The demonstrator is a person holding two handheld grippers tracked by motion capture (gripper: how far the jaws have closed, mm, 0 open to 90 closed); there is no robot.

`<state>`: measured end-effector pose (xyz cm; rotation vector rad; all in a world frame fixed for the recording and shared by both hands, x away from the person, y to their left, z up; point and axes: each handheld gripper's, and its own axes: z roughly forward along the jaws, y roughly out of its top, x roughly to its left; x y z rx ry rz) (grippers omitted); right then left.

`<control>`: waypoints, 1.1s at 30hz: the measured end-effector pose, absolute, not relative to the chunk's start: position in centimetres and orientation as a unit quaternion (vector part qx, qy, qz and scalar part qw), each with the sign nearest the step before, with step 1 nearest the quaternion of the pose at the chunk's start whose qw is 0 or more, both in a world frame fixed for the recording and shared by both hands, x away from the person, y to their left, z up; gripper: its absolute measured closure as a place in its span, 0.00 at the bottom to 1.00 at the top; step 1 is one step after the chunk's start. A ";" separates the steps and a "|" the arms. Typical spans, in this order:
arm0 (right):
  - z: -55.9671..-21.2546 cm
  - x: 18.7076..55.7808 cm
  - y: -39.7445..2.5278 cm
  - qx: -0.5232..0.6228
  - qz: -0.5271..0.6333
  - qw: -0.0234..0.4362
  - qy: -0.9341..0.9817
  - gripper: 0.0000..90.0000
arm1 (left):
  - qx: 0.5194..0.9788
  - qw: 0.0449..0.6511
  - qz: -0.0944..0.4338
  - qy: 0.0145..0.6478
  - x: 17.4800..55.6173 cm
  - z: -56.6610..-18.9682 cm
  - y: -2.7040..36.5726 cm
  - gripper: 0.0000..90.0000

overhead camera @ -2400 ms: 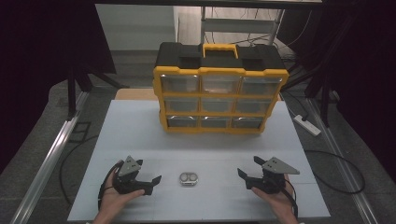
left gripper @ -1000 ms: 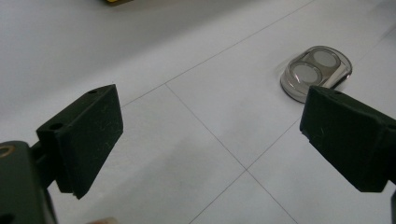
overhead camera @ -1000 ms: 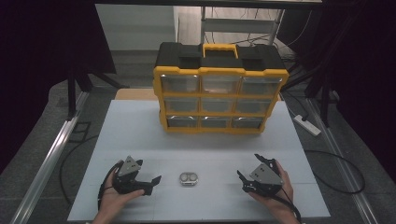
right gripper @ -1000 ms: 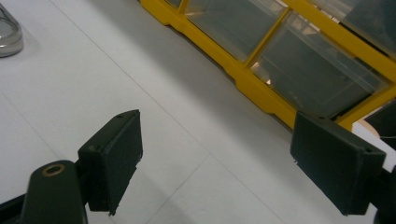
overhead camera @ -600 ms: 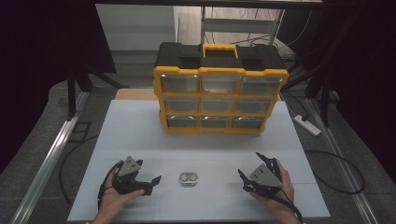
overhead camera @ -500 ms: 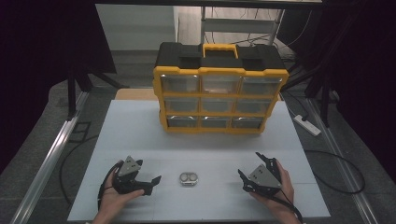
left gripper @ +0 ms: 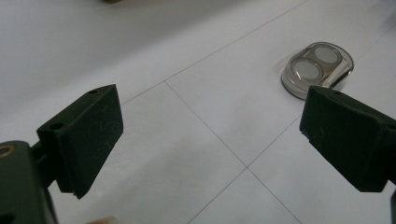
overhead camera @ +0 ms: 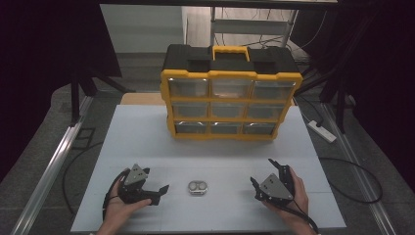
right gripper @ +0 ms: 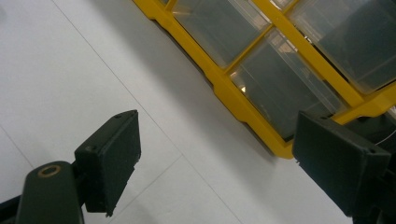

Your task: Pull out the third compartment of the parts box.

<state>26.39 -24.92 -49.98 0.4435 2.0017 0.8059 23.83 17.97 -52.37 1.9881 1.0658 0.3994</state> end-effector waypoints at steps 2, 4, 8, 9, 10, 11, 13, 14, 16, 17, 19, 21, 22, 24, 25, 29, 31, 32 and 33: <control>-50.0 26.4 -24.9 0.175 0.322 0.456 0.811 0.17 | 0.791 0.412 0.159 0.423 23.8 -52.4 18.0 0.07; -50.0 26.4 -24.9 0.171 0.319 0.460 0.811 0.17 | 0.792 0.412 0.159 0.422 23.8 -52.4 18.0 0.07; -50.1 26.4 -24.9 0.161 0.310 0.467 0.812 0.17 | 0.792 0.411 0.159 0.423 23.9 -52.4 18.0 0.07; -50.1 26.3 -24.8 0.155 0.305 0.472 0.813 0.17 | 0.792 0.411 0.159 0.423 23.9 -52.4 18.0 0.07; -50.1 26.4 -24.8 0.152 0.303 0.476 0.812 0.17 | 0.792 0.411 0.159 0.423 23.9 -52.4 18.0 0.07; -50.0 26.3 -24.8 0.151 0.302 0.477 0.811 0.17 | 0.792 0.411 0.159 0.423 23.9 -52.4 18.0 0.07; -50.0 26.4 -24.8 0.146 0.299 0.482 0.810 0.17 | 0.792 0.411 0.158 0.423 23.9 -52.4 18.0 0.07; -50.0 26.3 -24.8 0.144 0.297 0.483 0.811 0.17 | 0.792 0.411 0.158 0.423 23.9 -52.4 18.0 0.07; -50.0 26.3 -24.8 0.141 0.292 0.486 0.812 0.17 | 0.792 0.410 0.158 0.423 23.9 -52.4 17.9 0.07; -50.0 26.3 -24.8 0.139 0.289 0.487 0.812 0.17 | 0.792 0.410 0.158 0.423 23.9 -52.4 17.9 0.07; -50.1 26.3 -24.8 0.137 0.288 0.487 0.813 0.17 | 0.792 0.410 0.158 0.423 23.9 -52.4 17.9 0.07; -50.1 26.3 -24.7 0.134 0.285 0.492 0.812 0.17 | 0.792 0.410 0.158 0.423 23.9 -52.4 18.0 0.07; -50.1 26.3 -24.7 0.131 0.283 0.491 0.814 0.17 | 0.792 0.410 0.158 0.423 23.9 -52.4 18.0 0.07; -50.2 26.3 -24.7 0.127 0.280 0.495 0.813 0.17 | 0.792 0.411 0.158 0.423 23.9 -52.4 18.0 0.07; -50.2 26.3 -24.6 0.124 0.277 0.495 0.814 0.17 | 0.792 0.411 0.158 0.423 23.9 -52.4 18.0 0.07; -50.2 26.3 -24.6 0.119 0.268 0.500 0.815 0.17 | 0.793 0.410 0.158 0.423 23.9 -52.4 17.9 0.07; -50.2 26.4 -24.6 0.115 0.268 0.505 0.813 0.16 | 0.792 0.410 0.158 0.423 23.9 -52.4 17.9 0.07; -50.2 26.3 -24.6 0.114 0.264 0.506 0.813 0.16 | 0.792 0.410 0.158 0.423 23.9 -52.4 17.9 0.07; -50.2 26.3 -24.6 0.112 0.263 0.506 0.814 0.16 | 0.793 0.410 0.158 0.423 23.9 -52.4 17.9 0.07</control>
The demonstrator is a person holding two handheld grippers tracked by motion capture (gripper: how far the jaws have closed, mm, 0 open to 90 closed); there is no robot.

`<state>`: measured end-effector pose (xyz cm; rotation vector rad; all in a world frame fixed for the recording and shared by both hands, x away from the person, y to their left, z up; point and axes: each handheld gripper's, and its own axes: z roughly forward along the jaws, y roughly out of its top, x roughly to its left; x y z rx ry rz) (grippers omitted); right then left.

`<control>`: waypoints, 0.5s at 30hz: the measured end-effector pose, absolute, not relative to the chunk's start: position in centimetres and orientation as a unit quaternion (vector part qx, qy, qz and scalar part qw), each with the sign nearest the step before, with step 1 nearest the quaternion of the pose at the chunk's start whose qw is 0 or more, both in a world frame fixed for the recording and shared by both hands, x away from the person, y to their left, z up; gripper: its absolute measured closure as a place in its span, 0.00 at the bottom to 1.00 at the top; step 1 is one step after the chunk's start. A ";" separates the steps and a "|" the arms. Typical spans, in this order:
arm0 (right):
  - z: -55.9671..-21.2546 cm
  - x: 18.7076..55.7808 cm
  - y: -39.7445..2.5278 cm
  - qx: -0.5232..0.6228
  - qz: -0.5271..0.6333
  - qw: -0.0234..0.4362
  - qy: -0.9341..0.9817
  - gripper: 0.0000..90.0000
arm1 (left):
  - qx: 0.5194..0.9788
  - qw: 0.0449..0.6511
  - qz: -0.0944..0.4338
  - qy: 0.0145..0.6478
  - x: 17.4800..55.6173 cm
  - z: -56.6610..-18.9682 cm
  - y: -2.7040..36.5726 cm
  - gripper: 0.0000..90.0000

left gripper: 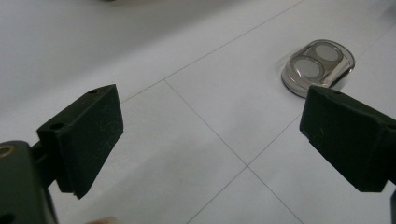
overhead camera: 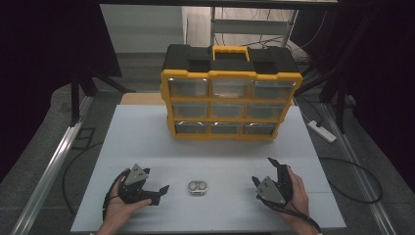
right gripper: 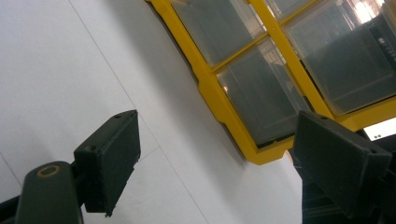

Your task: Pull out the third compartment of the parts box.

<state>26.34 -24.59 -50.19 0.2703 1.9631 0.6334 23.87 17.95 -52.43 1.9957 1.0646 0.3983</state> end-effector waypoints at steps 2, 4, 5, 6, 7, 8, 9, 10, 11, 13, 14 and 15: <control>-50.2 26.3 -24.6 0.110 0.260 0.509 0.813 0.16 | 0.793 0.410 0.158 0.423 23.9 -52.4 17.9 0.07; -50.2 26.3 -24.6 0.109 0.259 0.511 0.812 0.16 | 0.793 0.410 0.158 0.423 23.9 -52.4 17.9 0.07; -50.1 26.3 -24.6 0.108 0.256 0.510 0.814 0.16 | 0.792 0.410 0.158 0.423 23.9 -52.4 17.9 0.07; -50.1 26.3 -24.6 0.107 0.257 0.511 0.813 0.16 | 0.792 0.410 0.158 0.423 23.9 -52.4 17.9 0.07; -50.1 26.3 -24.5 0.106 0.257 0.512 0.813 0.16 | 0.792 0.410 0.158 0.423 23.9 -52.4 17.9 0.07; -50.0 26.3 -24.5 0.105 0.257 0.513 0.813 0.16 | 0.793 0.410 0.158 0.422 23.9 -52.4 17.9 0.07; -50.0 26.3 -24.5 0.104 0.256 0.515 0.811 0.16 | 0.793 0.410 0.158 0.422 23.9 -52.4 17.9 0.07; -50.0 26.3 -24.5 0.103 0.255 0.518 0.810 0.16 | 0.793 0.410 0.158 0.422 23.9 -52.4 17.9 0.07; -49.9 26.4 -24.4 0.101 0.254 0.520 0.809 0.16 | 0.793 0.409 0.158 0.422 23.9 -52.4 17.9 0.07; -49.7 26.4 -24.3 0.099 0.248 0.523 0.810 0.16 | 0.793 0.409 0.158 0.422 23.9 -52.4 17.9 0.07; -49.7 26.4 -24.3 0.097 0.248 0.529 0.806 0.16 | 0.793 0.409 0.158 0.422 23.9 -52.4 17.9 0.07; -49.6 26.4 -24.2 0.094 0.242 0.527 0.809 0.16 | 0.793 0.409 0.158 0.422 23.9 -52.4 17.9 0.07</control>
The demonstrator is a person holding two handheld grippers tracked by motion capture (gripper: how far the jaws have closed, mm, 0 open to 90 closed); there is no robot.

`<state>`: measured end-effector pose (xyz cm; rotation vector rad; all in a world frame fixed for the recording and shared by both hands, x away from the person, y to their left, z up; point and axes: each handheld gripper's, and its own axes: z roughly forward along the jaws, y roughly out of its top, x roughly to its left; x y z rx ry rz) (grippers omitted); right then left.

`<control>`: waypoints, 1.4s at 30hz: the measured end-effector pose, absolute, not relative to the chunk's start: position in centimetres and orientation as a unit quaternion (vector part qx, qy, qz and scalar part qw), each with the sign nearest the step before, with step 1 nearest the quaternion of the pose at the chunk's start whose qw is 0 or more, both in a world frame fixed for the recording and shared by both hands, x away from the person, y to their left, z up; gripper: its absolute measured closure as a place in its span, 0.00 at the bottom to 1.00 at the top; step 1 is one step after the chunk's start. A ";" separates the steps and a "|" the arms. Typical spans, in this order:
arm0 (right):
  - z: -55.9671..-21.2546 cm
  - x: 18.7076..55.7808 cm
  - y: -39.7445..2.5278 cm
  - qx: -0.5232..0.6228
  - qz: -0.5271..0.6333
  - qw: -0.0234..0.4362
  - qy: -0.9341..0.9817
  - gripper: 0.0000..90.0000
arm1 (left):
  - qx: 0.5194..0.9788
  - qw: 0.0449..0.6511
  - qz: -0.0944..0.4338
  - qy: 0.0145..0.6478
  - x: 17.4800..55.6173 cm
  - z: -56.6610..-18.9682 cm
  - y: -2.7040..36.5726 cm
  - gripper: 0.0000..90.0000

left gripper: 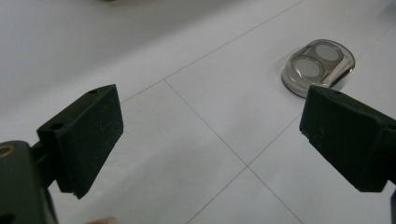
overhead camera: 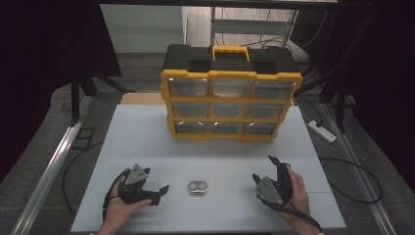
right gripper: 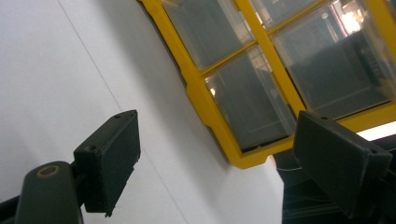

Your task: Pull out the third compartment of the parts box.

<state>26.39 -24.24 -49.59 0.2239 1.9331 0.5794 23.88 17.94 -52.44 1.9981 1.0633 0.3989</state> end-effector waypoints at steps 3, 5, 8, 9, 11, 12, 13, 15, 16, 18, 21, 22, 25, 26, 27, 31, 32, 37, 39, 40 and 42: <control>-49.5 26.4 -24.0 0.091 0.241 0.536 0.804 0.16 | 0.793 0.409 0.158 0.422 23.9 -52.4 17.9 0.07; -49.3 26.4 -24.0 0.086 0.241 0.539 0.802 0.16 | 0.793 0.409 0.158 0.422 23.9 -52.4 17.9 0.07; -49.0 26.5 -23.9 0.083 0.239 0.542 0.801 0.16 | 0.793 0.410 0.158 0.423 23.9 -52.4 17.9 0.07; -48.9 26.6 -23.9 0.083 0.242 0.545 0.799 0.16 | 0.793 0.410 0.158 0.423 23.9 -52.4 17.9 0.07; -48.6 26.6 -23.9 0.084 0.242 0.548 0.796 0.16 | 0.792 0.410 0.158 0.423 23.9 -52.4 17.9 0.07; -48.5 26.7 -23.9 0.084 0.243 0.549 0.796 0.16 | 0.792 0.410 0.158 0.423 23.9 -52.4 17.9 0.07; -48.3 26.7 -23.9 0.085 0.242 0.548 0.796 0.16 | 0.792 0.410 0.158 0.424 23.9 -52.4 17.9 0.07; -48.1 26.8 -23.9 0.085 0.242 0.552 0.793 0.16 | 0.792 0.410 0.158 0.424 23.9 -52.4 17.9 0.07; -48.0 26.8 -23.9 0.085 0.242 0.554 0.792 0.16 | 0.792 0.411 0.158 0.424 23.9 -52.4 17.9 0.07; -47.7 26.8 -23.9 0.083 0.240 0.555 0.792 0.16 | 0.791 0.411 0.158 0.424 23.9 -52.4 17.9 0.07; -47.5 26.9 -23.9 0.082 0.242 0.557 0.790 0.16 | 0.792 0.410 0.158 0.423 23.9 -52.4 17.9 0.07; -47.4 26.9 -23.9 0.083 0.240 0.561 0.788 0.16 | 0.793 0.410 0.158 0.422 23.9 -52.4 17.9 0.07; -47.2 27.0 -23.9 0.080 0.238 0.562 0.788 0.16 | 0.793 0.410 0.158 0.422 23.9 -52.5 17.9 0.07; -47.1 27.0 -23.9 0.079 0.237 0.562 0.788 0.16 | 0.793 0.409 0.158 0.422 23.9 -52.5 17.9 0.07; -47.0 27.0 -23.9 0.078 0.236 0.563 0.788 0.16 | 0.793 0.409 0.158 0.422 23.9 -52.5 17.9 0.07; -46.8 27.2 -23.8 0.079 0.237 0.564 0.787 0.16 | 0.794 0.409 0.158 0.422 23.9 -52.5 17.9 0.07; -46.7 27.3 -23.8 0.078 0.236 0.564 0.787 0.16 | 0.794 0.409 0.159 0.421 23.9 -52.4 17.9 0.07; -46.3 27.4 -23.7 0.078 0.231 0.573 0.782 0.16 | 0.793 0.409 0.158 0.422 23.9 -52.4 17.9 0.07; -46.1 27.5 -23.7 0.076 0.229 0.566 0.788 0.16 | 0.794 0.409 0.159 0.422 23.9 -52.4 17.9 0.07; -46.1 27.6 -23.7 0.078 0.230 0.570 0.785 0.17 | 0.794 0.409 0.159 0.421 23.9 -52.4 17.9 0.07; -46.0 27.7 -23.8 0.078 0.230 0.574 0.782 0.17 | 0.793 0.409 0.158 0.422 23.9 -52.4 17.9 0.07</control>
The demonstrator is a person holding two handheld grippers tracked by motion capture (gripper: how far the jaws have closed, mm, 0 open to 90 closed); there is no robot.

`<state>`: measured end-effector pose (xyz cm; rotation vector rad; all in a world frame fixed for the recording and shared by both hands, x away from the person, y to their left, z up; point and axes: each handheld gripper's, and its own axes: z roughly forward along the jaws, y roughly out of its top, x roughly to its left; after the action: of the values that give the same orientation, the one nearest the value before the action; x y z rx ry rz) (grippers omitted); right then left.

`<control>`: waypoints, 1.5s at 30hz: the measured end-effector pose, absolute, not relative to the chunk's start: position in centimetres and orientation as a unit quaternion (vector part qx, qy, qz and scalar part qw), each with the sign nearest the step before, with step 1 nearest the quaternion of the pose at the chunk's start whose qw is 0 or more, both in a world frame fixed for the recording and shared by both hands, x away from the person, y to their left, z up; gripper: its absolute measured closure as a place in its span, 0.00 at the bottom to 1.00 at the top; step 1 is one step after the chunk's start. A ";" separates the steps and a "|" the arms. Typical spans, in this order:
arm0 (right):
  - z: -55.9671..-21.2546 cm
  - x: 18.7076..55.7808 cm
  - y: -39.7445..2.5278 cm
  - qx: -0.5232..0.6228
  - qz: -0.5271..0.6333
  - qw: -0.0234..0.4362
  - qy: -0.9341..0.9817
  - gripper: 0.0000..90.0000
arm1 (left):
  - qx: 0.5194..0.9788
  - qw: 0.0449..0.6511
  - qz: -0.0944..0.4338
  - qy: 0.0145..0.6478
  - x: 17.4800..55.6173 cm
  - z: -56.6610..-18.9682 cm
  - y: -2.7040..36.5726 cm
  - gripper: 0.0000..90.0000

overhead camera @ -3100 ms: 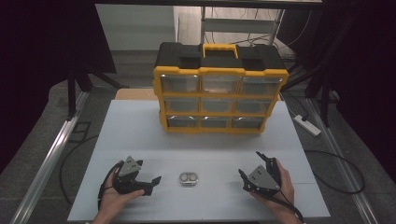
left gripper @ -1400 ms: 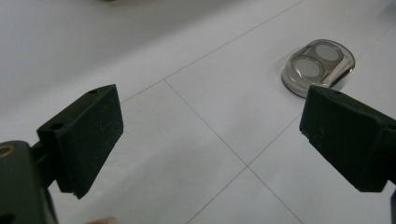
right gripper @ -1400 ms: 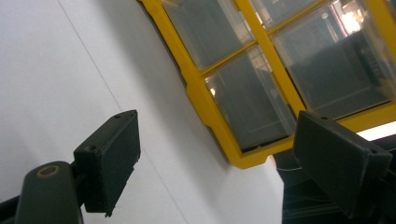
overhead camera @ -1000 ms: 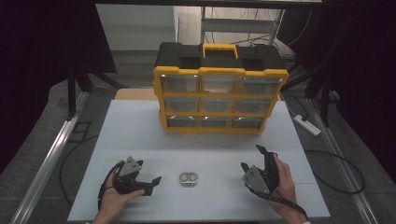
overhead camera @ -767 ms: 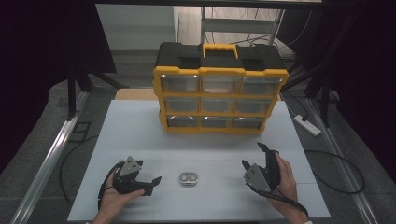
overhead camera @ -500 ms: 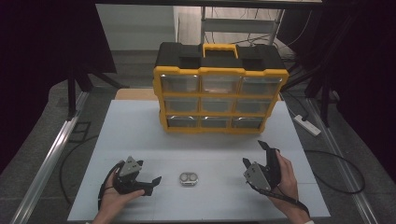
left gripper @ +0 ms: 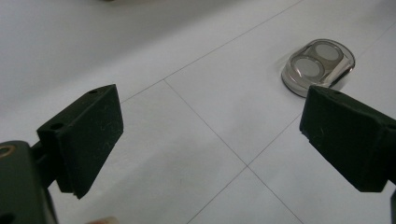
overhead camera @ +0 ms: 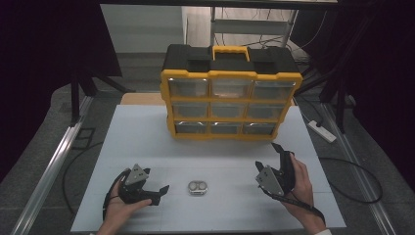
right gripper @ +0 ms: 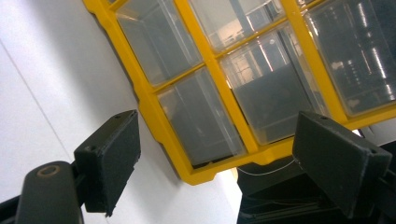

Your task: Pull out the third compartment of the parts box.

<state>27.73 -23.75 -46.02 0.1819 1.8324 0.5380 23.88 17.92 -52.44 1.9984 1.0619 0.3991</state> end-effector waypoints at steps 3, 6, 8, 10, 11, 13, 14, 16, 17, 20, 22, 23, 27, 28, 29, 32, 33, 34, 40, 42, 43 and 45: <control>-45.7 27.9 -23.8 0.082 0.231 0.576 0.780 0.17 | 0.793 0.410 0.159 0.422 23.9 -52.4 17.9 0.07; -45.4 28.0 -23.9 0.083 0.231 0.577 0.779 0.17 | 0.794 0.409 0.159 0.421 23.9 -52.4 17.9 0.07; -45.3 28.1 -24.0 0.081 0.233 0.580 0.777 0.17 | 0.794 0.409 0.159 0.421 23.9 -52.4 17.9 0.07; -45.0 28.1 -24.0 0.080 0.233 0.580 0.776 0.17 | 0.794 0.409 0.158 0.421 23.9 -52.5 17.9 0.07; -44.9 28.1 -24.0 0.078 0.233 0.582 0.775 0.17 | 0.794 0.409 0.158 0.422 23.9 -52.5 17.9 0.07; -44.7 28.1 -24.0 0.079 0.233 0.582 0.775 0.17 | 0.794 0.409 0.158 0.422 23.9 -52.5 17.9 0.07; -44.6 28.1 -24.0 0.078 0.233 0.584 0.774 0.17 | 0.794 0.409 0.158 0.421 23.9 -52.5 17.9 0.07; -44.5 28.1 -23.9 0.078 0.230 0.587 0.772 0.17 | 0.794 0.409 0.158 0.421 23.9 -52.5 17.9 0.07; -44.4 28.1 -23.9 0.074 0.231 0.586 0.773 0.17 | 0.794 0.409 0.158 0.421 23.9 -52.5 17.9 0.07; -44.2 28.2 -23.8 0.073 0.232 0.587 0.772 0.17 | 0.793 0.410 0.158 0.422 23.9 -52.5 17.9 0.07; -44.1 28.4 -23.6 0.073 0.232 0.587 0.772 0.17 | 0.792 0.410 0.158 0.423 23.9 -52.5 17.9 0.07; -44.1 28.4 -23.6 0.073 0.232 0.586 0.773 0.17 | 0.793 0.410 0.158 0.423 23.9 -52.5 17.9 0.07; -43.8 28.7 -23.3 0.067 0.227 0.588 0.774 0.17 | 0.792 0.411 0.158 0.423 23.9 -52.4 17.9 0.07; -43.8 28.7 -23.3 0.068 0.227 0.589 0.772 0.17 | 0.792 0.411 0.158 0.423 23.9 -52.4 17.9 0.07; -43.7 28.8 -23.3 0.066 0.229 0.591 0.771 0.17 | 0.792 0.411 0.158 0.423 23.9 -52.4 17.9 0.07; -43.5 28.9 -23.3 0.068 0.230 0.592 0.770 0.17 | 0.792 0.410 0.158 0.423 23.9 -52.5 17.9 0.07; -43.5 29.0 -23.3 0.068 0.230 0.593 0.769 0.17 | 0.792 0.411 0.158 0.423 23.9 -52.5 18.0 0.07; -43.4 29.0 -23.3 0.069 0.230 0.592 0.769 0.17 | 0.792 0.411 0.158 0.423 23.9 -52.5 18.0 0.07; -42.9 29.4 -23.4 0.073 0.232 0.596 0.765 0.17 | 0.791 0.412 0.161 0.424 23.8 -52.4 18.0 0.07; -42.7 29.5 -23.4 0.075 0.233 0.599 0.762 0.17 | 0.790 0.412 0.162 0.424 23.8 -52.4 18.0 0.07; -42.7 29.6 -23.4 0.075 0.233 0.599 0.763 0.17 | 0.790 0.412 0.162 0.424 23.8 -52.4 18.0 0.07; -42.6 29.7 -23.4 0.073 0.230 0.601 0.762 0.17 | 0.790 0.412 0.162 0.424 23.8 -52.4 18.0 0.07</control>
<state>29.72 -23.42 -42.56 0.1700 1.7644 0.5336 23.82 17.96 -52.41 1.9870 1.0658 0.4069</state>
